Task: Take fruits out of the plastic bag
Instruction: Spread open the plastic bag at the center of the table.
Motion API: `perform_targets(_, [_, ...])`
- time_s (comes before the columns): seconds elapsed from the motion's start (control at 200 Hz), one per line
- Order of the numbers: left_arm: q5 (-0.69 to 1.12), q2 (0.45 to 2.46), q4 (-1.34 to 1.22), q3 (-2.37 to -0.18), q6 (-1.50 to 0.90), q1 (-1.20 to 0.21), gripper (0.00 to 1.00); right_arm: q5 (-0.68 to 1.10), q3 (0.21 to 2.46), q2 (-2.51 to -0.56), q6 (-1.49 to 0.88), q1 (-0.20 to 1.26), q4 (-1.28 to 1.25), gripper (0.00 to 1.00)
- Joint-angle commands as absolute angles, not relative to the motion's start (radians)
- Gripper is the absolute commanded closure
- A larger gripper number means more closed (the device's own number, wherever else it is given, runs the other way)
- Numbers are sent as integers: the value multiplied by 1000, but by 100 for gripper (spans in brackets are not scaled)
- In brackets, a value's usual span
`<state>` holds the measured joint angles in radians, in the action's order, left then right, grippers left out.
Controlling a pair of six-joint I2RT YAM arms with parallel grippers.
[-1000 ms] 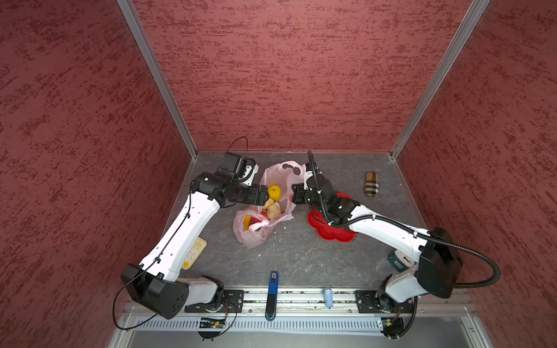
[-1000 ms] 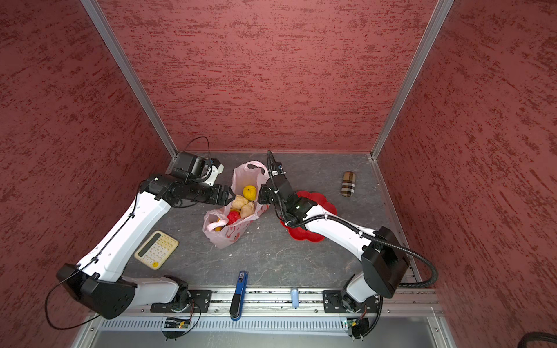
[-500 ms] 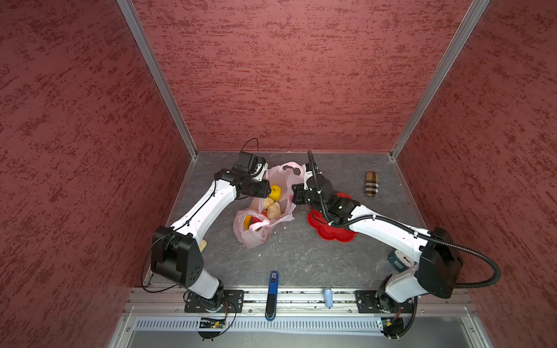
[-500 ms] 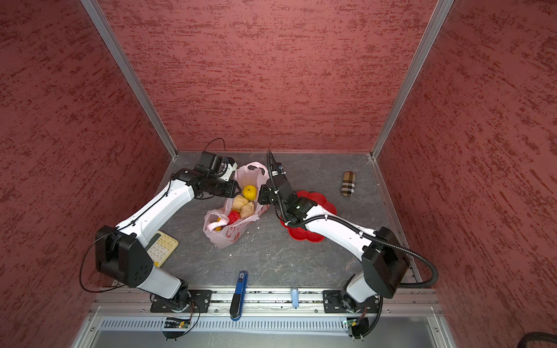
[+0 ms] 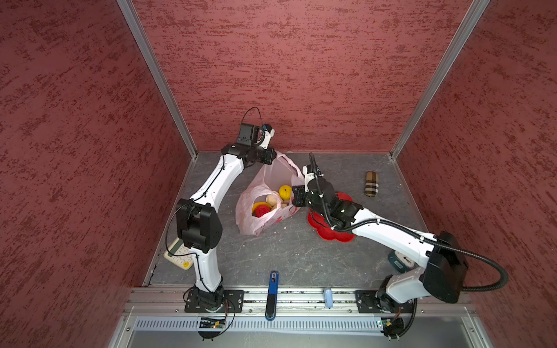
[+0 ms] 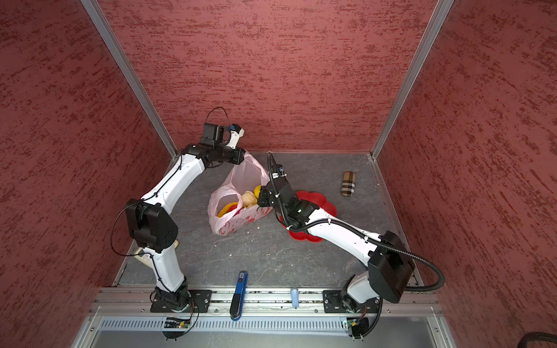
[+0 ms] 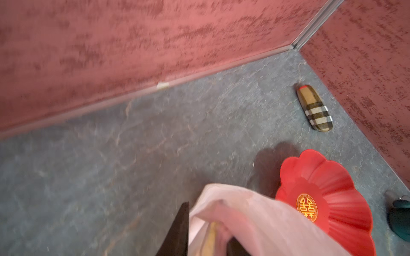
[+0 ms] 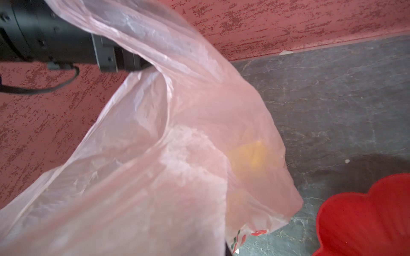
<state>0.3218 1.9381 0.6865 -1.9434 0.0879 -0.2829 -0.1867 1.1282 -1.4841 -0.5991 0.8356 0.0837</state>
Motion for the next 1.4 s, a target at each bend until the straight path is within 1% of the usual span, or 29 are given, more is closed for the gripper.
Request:
perform_targets(0.0, [371,2006,711,-2072,167,-286,74,-209,1107,-1507,-643,846,48,98])
perform_targets(0.22, [380,2115,804,-2303,218,-276,72,-196,1100,-1557,-679,856,1,99])
perform_targets(0.331, [391,2113,835,-2300,229,-279,67,-206,1093,-1568,-688,857,-4,99])
perform_targets(0.416, [388,2076,829,-2229,217,-287,63,-223,1070,-1562,-699,857,-13,99])
perform_targets(0.496, [366,2017,818,-2145,198,-303,55,-235,1043,-1551,-705,858,-17,99])
perform_targets(0.586, [331,1942,845,-2092,155,-311,44,-242,1019,-1535,-705,857,-18,99])
perform_targets(0.796, [241,1766,1044,-2100,113,-334,17,-257,983,-1485,-691,857,-28,99])
perform_targets(0.857, [205,1736,1120,-2116,115,-349,11,-262,975,-1469,-688,856,-30,99])
perform_targets(0.957, [165,1694,1231,-2110,89,-374,7,-271,968,-1459,-684,856,-26,99])
perform_targets(1.052, [110,1642,1280,-2038,64,-424,5,-279,955,-1414,-685,856,-29,98])
perform_targets(1.207, [22,1516,1243,-1864,14,-505,1,-283,944,-1395,-685,856,-29,98])
perform_targets(1.398, [-97,1371,1226,-1764,-96,-598,0,-285,953,-1391,-673,856,-13,98])
